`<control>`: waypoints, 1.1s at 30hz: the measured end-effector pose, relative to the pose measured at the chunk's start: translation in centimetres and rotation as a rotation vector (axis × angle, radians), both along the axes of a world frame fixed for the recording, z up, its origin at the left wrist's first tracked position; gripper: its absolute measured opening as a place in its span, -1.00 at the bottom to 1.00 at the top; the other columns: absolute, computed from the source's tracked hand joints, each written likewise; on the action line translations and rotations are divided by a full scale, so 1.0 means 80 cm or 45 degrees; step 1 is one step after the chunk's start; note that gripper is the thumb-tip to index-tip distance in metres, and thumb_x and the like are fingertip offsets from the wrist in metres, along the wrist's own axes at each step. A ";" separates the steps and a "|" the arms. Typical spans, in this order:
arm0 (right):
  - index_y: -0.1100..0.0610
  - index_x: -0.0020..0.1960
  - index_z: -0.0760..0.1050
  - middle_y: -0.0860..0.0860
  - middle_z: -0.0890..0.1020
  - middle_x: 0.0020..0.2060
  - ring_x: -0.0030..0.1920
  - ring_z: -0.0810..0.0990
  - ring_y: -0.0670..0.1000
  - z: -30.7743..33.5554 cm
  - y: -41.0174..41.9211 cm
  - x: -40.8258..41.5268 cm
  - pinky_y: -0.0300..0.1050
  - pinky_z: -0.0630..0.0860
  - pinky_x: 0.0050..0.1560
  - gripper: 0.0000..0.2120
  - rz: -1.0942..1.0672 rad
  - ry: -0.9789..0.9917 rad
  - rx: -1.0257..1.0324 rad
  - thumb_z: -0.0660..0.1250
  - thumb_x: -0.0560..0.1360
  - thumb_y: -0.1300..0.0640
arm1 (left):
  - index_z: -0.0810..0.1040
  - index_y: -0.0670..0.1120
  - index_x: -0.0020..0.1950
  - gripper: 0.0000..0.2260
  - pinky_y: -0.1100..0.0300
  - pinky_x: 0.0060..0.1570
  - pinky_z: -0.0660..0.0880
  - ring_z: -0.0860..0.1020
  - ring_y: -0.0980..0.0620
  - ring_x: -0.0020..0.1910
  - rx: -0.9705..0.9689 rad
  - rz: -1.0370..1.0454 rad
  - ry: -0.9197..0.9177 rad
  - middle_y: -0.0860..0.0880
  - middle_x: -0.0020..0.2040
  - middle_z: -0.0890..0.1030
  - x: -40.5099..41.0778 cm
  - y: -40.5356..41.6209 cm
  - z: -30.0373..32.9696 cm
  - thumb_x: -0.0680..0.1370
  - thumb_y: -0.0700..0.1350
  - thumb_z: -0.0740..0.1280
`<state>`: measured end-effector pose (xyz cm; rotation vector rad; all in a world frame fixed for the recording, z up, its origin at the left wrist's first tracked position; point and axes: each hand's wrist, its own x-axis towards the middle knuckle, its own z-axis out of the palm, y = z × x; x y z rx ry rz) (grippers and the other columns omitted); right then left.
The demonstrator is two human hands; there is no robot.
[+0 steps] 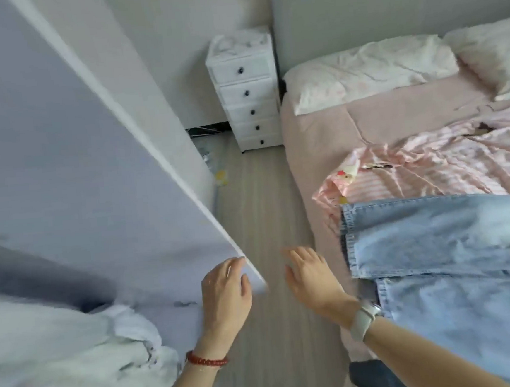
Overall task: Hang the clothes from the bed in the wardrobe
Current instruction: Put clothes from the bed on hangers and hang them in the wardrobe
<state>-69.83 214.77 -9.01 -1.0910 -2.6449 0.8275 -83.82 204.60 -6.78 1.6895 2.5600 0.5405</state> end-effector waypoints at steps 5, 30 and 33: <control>0.05 0.41 0.24 -0.03 0.34 0.37 0.38 0.25 -0.02 0.042 -0.105 -0.172 -0.16 0.18 0.28 -0.59 0.464 0.080 0.063 0.08 0.57 0.09 | 0.61 -0.25 0.00 -0.74 -0.03 -0.11 0.56 0.63 -0.16 -0.09 0.073 0.451 0.091 -0.17 -0.06 0.66 -0.129 -0.161 0.045 0.33 -0.37 0.43; 0.14 0.29 0.38 0.14 0.46 0.19 0.20 0.47 0.16 0.277 -0.390 -0.711 -0.05 0.40 0.14 -0.66 1.160 0.519 -0.089 0.17 0.55 0.06 | 0.04 0.25 0.47 -0.56 -0.03 0.42 -0.06 -0.18 0.05 0.50 0.070 1.409 0.352 0.08 0.54 -0.08 -0.451 -0.435 0.230 0.59 0.19 0.00; 0.13 0.33 0.34 0.15 0.46 0.25 0.19 0.47 0.21 0.280 -0.382 -0.732 -0.02 0.40 0.12 -0.65 1.180 0.569 0.001 0.11 0.55 0.16 | 0.14 0.21 0.46 -0.55 -0.04 0.38 0.09 -0.14 0.03 0.51 0.094 1.404 0.403 0.07 0.53 -0.01 -0.458 -0.433 0.223 0.57 0.20 0.05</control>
